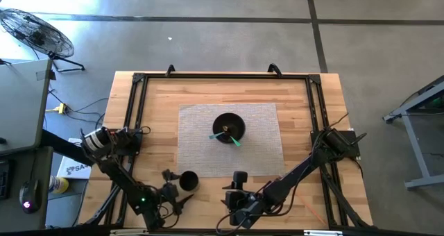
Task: Pick & Place Utensil
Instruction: Put the black cup on the table mat
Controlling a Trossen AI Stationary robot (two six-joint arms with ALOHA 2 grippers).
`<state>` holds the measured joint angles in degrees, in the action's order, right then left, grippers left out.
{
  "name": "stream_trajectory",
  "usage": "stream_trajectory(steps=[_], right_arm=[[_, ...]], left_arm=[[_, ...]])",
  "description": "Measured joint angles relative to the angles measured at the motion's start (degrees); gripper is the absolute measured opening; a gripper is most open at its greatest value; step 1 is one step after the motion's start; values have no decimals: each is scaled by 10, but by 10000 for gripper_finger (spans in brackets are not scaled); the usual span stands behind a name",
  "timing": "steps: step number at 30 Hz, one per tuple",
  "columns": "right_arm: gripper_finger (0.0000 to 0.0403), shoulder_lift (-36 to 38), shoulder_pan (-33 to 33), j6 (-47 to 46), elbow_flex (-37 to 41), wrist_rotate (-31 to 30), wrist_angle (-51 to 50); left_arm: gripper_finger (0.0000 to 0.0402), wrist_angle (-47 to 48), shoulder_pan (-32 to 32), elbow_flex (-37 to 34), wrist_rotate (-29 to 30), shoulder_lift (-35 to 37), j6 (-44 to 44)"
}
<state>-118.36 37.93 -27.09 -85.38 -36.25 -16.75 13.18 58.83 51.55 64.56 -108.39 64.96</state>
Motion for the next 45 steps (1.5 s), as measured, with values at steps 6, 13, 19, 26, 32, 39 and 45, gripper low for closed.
stream_trajectory(steps=[6,13,19,26,32,39,45], right_arm=[[206,0,0,1,0,0,2],[206,0,0,0,0,1,3],[206,0,8,-1,0,-1,7],[206,12,48,1,0,-45,12],[206,50,98,-40,0,-128,-80],[206,70,148,-174,0,-158,-231],[206,70,179,-249,0,-123,-324]], left_arm=[[383,-75,-7,0,16,-3,-47],[383,-135,-51,0,5,-5,-61],[373,-174,-77,0,0,-6,-88],[282,-247,-83,1,-17,-6,-144],[279,-311,-114,57,-84,-6,-292],[307,-313,-203,143,-170,-6,-403],[309,-402,-266,180,-261,-56,-466]])
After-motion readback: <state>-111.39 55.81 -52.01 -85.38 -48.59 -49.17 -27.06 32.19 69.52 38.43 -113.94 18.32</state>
